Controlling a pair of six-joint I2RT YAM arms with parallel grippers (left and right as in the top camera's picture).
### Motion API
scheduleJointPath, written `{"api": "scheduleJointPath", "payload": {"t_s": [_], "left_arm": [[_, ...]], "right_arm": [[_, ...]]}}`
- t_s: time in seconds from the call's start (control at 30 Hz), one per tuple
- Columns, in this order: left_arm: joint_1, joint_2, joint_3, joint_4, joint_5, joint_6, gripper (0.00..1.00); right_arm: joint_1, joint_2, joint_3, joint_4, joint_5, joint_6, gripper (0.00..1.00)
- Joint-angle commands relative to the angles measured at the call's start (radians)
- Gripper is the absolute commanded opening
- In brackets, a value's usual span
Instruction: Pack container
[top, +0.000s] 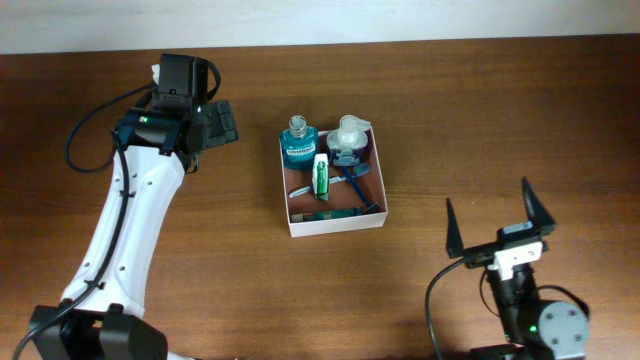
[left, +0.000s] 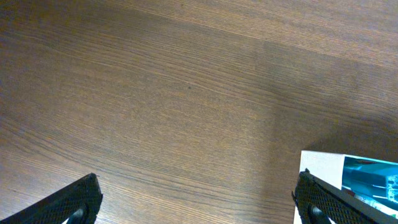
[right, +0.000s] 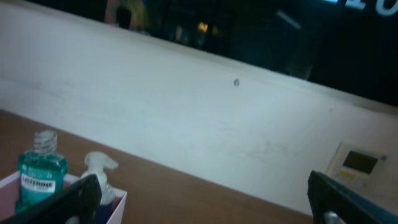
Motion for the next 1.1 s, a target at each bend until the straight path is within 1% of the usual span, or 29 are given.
{"api": "scheduleJointPath", "payload": {"t_s": [0.0,0.2,0.67,1.07], "left_arm": [[0.006,-0.023,0.013,0.002,-0.007,-0.013,0.99],[0.006,-0.023,0.013,0.002,-0.007,-0.013,0.99],[0.006,-0.023,0.013,0.002,-0.007,-0.013,0.99],[0.006,-0.023,0.013,0.002,-0.007,-0.013,0.99]], "right_arm": [[0.008,-0.080,-0.077,0.059,-0.011,0.030,0.99],[-0.008,-0.169,-0.149,0.058,-0.004,0.029,0.99],[-0.018,-0.212,-0.254,0.052,-0.004,0.053,0.99],[-0.018,-0.212,-0.257,-0.143,0.000,0.052,0.99]]}}
